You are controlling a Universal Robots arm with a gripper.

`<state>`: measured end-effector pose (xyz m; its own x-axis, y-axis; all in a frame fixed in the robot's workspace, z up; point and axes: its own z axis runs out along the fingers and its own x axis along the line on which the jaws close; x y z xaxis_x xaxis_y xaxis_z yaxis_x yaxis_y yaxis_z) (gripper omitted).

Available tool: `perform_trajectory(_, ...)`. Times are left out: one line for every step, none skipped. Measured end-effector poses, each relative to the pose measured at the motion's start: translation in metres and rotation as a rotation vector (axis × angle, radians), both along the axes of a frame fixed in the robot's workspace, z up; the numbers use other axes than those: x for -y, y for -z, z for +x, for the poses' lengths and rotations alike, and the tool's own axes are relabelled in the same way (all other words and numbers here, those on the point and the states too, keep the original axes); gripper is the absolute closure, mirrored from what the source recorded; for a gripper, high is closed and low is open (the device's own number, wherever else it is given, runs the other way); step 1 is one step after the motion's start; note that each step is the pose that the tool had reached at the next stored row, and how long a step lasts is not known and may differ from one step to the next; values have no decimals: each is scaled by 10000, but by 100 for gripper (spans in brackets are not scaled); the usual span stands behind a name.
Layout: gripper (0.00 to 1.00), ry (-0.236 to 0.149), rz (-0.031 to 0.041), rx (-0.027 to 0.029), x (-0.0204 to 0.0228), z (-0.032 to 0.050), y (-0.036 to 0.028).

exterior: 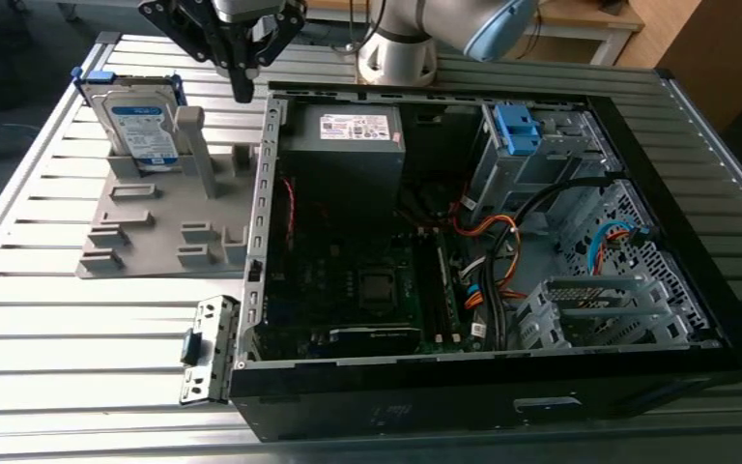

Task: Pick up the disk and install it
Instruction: 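Reach for the disk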

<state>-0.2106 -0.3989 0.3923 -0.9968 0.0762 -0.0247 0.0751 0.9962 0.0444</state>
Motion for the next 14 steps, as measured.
perform_trajectory(89,0,0,0,0,-11,0)
perform_trajectory(89,0,0,0,0,-21,0)
perform_trajectory(89,-1,0,0,0,-32,0)
perform_trajectory(89,-1,0,0,0,-42,1)
perform_trajectory(89,0,0,0,0,-52,1)
perform_trajectory(89,-1,0,0,0,-63,1)
perform_trajectory(89,0,0,-1,0,-72,1)
perform_trajectory(89,0,0,0,0,-82,2)
perform_trajectory(89,0,0,0,0,-91,2)
perform_trajectory(89,0,0,0,0,-100,3)
perform_trajectory(89,0,0,0,0,-110,3)
perform_trajectory(89,1,0,0,0,-120,3)
perform_trajectory(89,0,0,0,0,-129,4)
perform_trajectory(89,0,0,0,0,-138,4)
